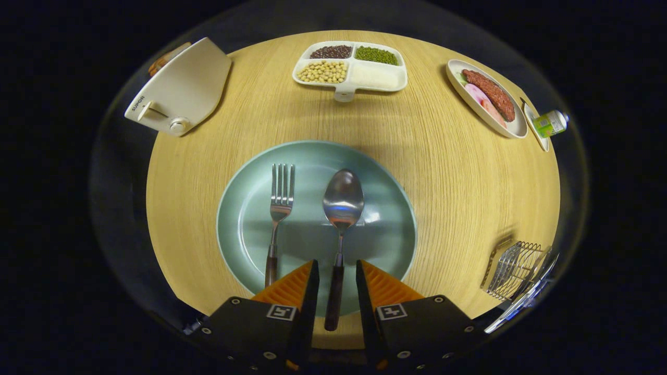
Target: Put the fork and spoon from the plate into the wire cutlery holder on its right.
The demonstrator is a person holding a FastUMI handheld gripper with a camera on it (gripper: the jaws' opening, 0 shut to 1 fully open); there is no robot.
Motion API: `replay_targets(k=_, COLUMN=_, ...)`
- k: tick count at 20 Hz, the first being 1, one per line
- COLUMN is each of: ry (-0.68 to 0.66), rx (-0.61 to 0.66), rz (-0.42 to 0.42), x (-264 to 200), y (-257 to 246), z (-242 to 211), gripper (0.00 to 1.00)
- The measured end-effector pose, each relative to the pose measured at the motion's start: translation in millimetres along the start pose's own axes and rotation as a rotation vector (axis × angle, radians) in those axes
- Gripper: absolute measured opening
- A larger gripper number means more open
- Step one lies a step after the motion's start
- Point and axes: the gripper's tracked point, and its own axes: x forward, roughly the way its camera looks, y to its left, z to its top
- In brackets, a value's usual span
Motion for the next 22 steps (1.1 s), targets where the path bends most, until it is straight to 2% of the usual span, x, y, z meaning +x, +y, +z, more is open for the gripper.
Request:
replay_targets(k=2, ry=0.009, rx=0.016, rz=-0.023, x=8, y=-4, z=-2, gripper=0.3)
replay_targets(k=3, ry=0.012, rx=0.025, rz=-0.026, x=12, y=-3, z=-5, gripper=0.21)
replay_targets(k=5, ry=0.005, rx=0.026, rz=-0.025, x=14, y=-4, z=-5, gripper=0.13)
replay_targets(k=9, ry=-0.037, rx=-0.008, rz=0.022, x=11, y=0, z=-2, gripper=0.06)
replay_targets(k=15, ry=-0.129, rx=-0.001, rz=0.082, x=-20, y=-4, z=5, gripper=0.05)
replay_targets(k=18, ry=-0.165, rx=0.006, rz=0.129, x=-50, y=-9, z=0, gripper=0.05)
replay_targets(k=22, ry=-0.243, rx=0.01, rz=0.143, x=-93, y=-38, z=-2, gripper=0.05)
